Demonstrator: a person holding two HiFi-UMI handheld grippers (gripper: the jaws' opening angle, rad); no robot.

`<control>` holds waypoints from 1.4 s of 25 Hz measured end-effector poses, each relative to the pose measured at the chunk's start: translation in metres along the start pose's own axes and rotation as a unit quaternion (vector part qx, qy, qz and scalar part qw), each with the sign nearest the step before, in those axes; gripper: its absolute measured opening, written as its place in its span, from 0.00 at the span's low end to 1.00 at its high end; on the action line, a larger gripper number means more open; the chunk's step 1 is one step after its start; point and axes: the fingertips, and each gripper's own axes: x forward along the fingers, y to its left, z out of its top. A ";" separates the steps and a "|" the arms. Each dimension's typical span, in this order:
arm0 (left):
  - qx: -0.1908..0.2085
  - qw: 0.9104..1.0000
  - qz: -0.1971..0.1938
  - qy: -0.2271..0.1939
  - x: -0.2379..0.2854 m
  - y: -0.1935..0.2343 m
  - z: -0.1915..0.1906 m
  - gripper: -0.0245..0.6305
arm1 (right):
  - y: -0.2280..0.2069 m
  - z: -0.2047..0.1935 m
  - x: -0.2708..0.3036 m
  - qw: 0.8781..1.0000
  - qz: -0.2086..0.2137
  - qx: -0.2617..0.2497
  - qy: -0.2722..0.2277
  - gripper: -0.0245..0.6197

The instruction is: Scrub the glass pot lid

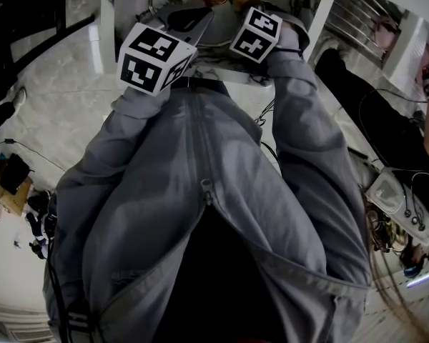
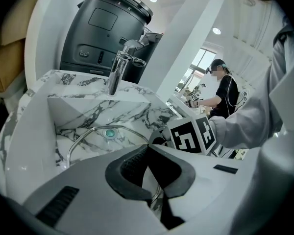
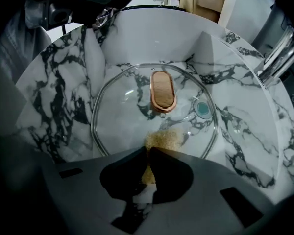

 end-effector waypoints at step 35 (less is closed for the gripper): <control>0.039 0.998 0.008 -0.050 -0.084 -0.055 0.017 0.05 | 0.074 0.040 -0.139 0.983 0.073 0.105 -0.131 0.11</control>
